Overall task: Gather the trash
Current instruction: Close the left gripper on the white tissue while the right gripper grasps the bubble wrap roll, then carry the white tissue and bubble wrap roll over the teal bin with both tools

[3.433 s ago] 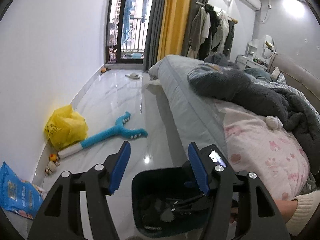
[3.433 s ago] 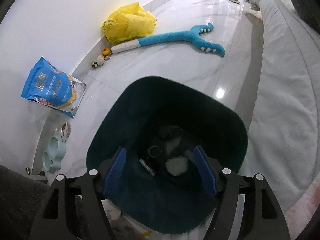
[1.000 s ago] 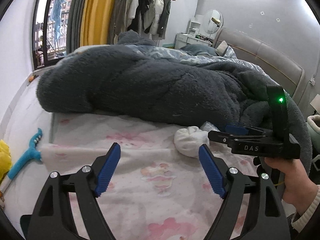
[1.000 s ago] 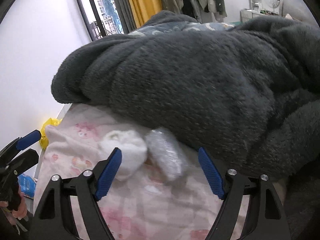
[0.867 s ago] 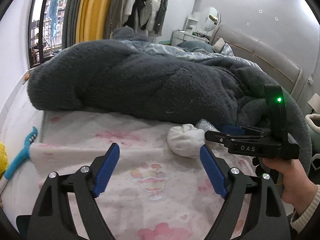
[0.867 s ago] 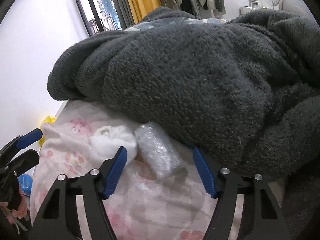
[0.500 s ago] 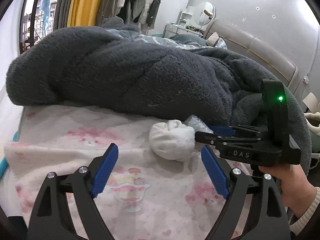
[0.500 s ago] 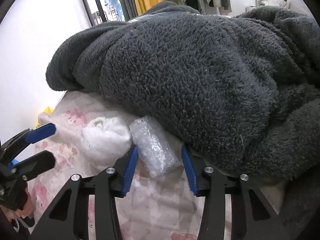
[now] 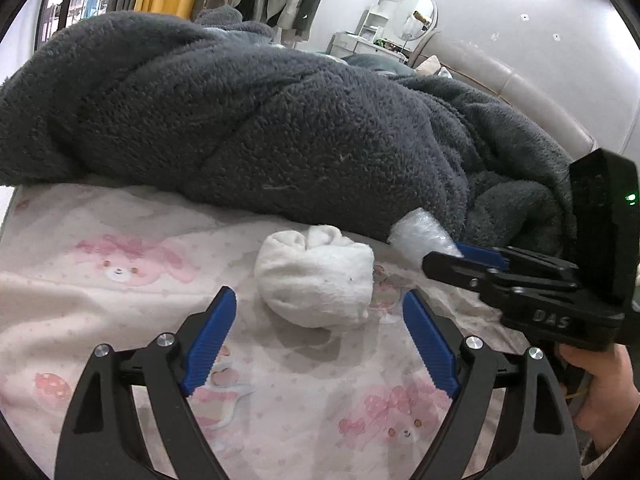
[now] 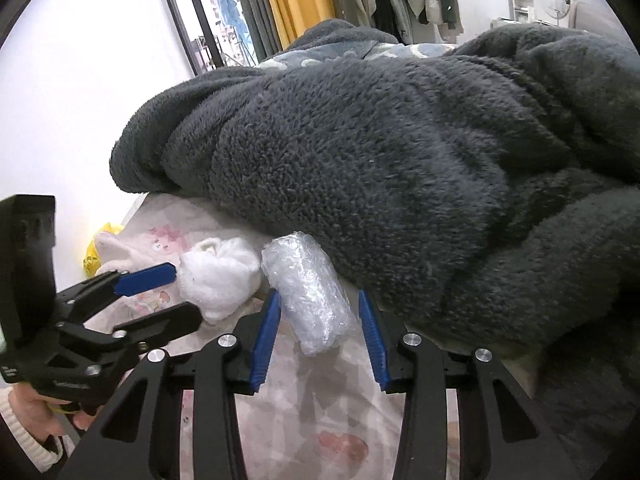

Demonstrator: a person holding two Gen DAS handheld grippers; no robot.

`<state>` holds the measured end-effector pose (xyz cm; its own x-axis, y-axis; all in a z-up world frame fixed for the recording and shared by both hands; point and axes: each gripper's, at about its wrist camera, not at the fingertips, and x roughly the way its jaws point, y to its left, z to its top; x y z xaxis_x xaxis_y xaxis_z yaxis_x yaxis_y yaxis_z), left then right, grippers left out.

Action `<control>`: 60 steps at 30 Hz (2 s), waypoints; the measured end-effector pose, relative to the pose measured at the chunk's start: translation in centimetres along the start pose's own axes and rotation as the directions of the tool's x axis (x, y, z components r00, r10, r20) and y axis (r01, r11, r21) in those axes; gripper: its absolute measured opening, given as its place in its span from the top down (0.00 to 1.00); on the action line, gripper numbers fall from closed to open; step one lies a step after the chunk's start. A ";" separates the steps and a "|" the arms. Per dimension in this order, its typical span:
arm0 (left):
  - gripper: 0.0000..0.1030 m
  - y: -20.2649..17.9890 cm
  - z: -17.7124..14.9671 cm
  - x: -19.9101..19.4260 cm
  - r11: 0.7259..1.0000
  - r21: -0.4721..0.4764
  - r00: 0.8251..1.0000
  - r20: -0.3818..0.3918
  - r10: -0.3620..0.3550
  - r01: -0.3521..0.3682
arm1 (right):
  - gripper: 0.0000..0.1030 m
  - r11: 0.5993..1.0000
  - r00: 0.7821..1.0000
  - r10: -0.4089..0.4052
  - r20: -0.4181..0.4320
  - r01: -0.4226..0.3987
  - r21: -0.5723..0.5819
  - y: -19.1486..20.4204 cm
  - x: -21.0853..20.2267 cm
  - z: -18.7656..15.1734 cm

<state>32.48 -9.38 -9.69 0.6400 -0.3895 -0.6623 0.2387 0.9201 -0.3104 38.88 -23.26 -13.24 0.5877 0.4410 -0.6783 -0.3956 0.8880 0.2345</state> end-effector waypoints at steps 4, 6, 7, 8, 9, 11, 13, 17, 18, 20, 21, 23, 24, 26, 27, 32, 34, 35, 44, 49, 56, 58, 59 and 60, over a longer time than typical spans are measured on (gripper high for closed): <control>0.20 -0.8 0.1 0.8 1.000 0.012 1.000 -0.012 0.009 -0.009 | 0.60 1.000 1.000 0.001 0.010 -0.002 0.008 -0.9 -1.2 -0.3; 0.22 -0.8 0.1 1.2 1.000 0.010 1.000 -0.021 0.021 -0.021 | 0.60 1.000 1.000 0.001 0.010 -0.001 0.007 -0.9 -1.4 -0.4; 0.24 -0.9 0.2 1.4 1.000 0.006 0.999 -0.022 0.026 -0.026 | 0.60 1.000 1.000 0.001 0.010 -0.001 0.005 -1.0 -1.6 -0.4; 0.27 -0.8 0.3 1.5 0.999 0.001 0.999 -0.026 0.032 -0.032 | 0.60 1.000 1.000 0.000 0.011 0.000 0.002 -1.0 -1.9 -0.5; 0.29 -0.8 0.3 1.8 0.999 -0.003 0.998 -0.034 0.046 -0.046 | 0.60 1.000 1.000 -0.002 0.011 0.002 0.001 -1.0 -2.0 -0.5; 0.38 -0.7 0.3 2.1 0.998 -0.007 0.997 -0.047 0.063 -0.063 | 0.60 1.000 1.000 -0.007 0.011 0.007 0.000 -1.1 -2.2 -0.5; 0.43 -0.6 0.4 2.2 0.997 -0.016 0.996 -0.051 0.072 -0.073 | 0.60 1.000 1.000 -0.012 0.007 0.012 0.000 -1.1 -2.3 -0.6; 0.54 -0.3 0.5 2.2 0.997 -0.036 0.997 -0.047 0.064 -0.066 | 0.60 1.000 1.000 -0.022 0.004 0.022 -0.004 -1.3 -3.3 -0.9; 0.55 -0.1 0.5 2.0 0.997 -0.040 0.997 -0.043 0.062 -0.064 | 0.60 1.000 1.000 -0.022 0.006 0.022 -0.003 -1.3 -3.4 -0.8; 0.59 -0.2 0.6 1.7 0.997 -0.043 0.997 -0.037 0.061 -0.063 | 0.60 1.000 1.000 -0.021 0.016 0.020 0.004 -1.2 -4.1 -0.6; 0.60 -0.2 0.5 1.4 0.997 -0.042 0.998 -0.036 0.058 -0.060 | 0.60 1.000 1.000 -0.025 0.019 0.024 0.009 -1.0 -4.5 -0.4; 0.61 -0.3 0.3 0.8 0.998 -0.035 0.998 -0.032 0.049 -0.050 | 0.60 0.999 0.999 -0.026 0.032 0.025 0.021 -0.7 -5.3 0.0; 0.61 -0.4 0.2 0.4 0.999 -0.033 0.999 -0.026 0.040 -0.041 | 0.60 0.999 0.999 -0.023 0.042 0.021 0.027 -0.5 -5.6 0.3; 0.61 -0.6 0.0 -0.5 0.999 -0.027 1.000 -0.014 0.023 -0.023 | 0.60 0.999 0.998 -0.017 0.058 0.015 0.033 0.2 -6.2 0.6; 0.61 -0.7 -0.1 -0.8 1.000 -0.023 1.000 -0.010 0.018 -0.019 | 0.60 0.999 0.998 -0.014 0.064 0.012 0.033 0.6 -6.4 0.8; 0.61 -1.7 -0.9 -2.9 1.000 0.018 1.000 0.008 0.025 -0.025 | 0.60 1.000 0.998 0.002 0.064 -0.003 0.015 2.8 -6.5 0.5; 0.61 -1.7 -1.3 -3.9 0.999 0.026 0.999 0.016 0.033 -0.033 | 0.60 1.000 0.998 0.009 0.064 -0.010 0.008 3.7 -6.5 0.5; 0.61 -1.9 -1.4 -4.2 0.999 0.028 0.999 0.020 0.039 -0.039 | 0.60 1.000 0.998 0.012 0.065 -0.013 0.006 4.1 -6.6 0.4; 0.61 -0.3 -3.1 -9.0 0.995 0.008 0.994 0.054 0.095 -0.096 | 0.60 0.999 0.996 0.049 0.075 -0.047 -0.021 8.1 -7.4 -0.7; 0.61 0.9 -4.2 -11.4 0.991 -0.005 0.989 0.059 0.133 -0.133 | 0.60 0.997 0.994 0.076 0.082 -0.073 -0.032 10.4 -7.6 -0.9; 0.61 3.0 -6.0 -14.6 0.982 -0.040 0.981 0.056 0.187 -0.185 | 0.60 0.989 0.988 0.134 0.080 -0.129 -0.068 15.1 -7.0 -1.3; 0.61 3.6 -6.5 -15.5 0.978 -0.040 0.977 0.055 0.207 -0.205 | 0.60 0.987 0.986 0.149 0.073 -0.143 -0.079 16.3 -6.6 -1.5; 0.61 3.9 -6.8 -16.0 0.976 -0.042 0.975 0.055 0.216 -0.214 | 0.60 0.985 0.985 0.156 0.068 -0.150 -0.085 16.9 -6.4 -1.7; 0.61 4.3 -7.2 -16.6 0.974 -0.044 0.973 0.055 0.226 -0.224 | 0.60 0.983 0.984 0.165 0.063 -0.159 -0.089 17.6 -6.2 -1.8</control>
<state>17.65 0.70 -4.93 0.7169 -0.1686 -0.6765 0.0570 0.9812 -0.1842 27.05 -10.61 -6.16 0.5576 0.5890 -0.5850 -0.5452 0.7912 0.2769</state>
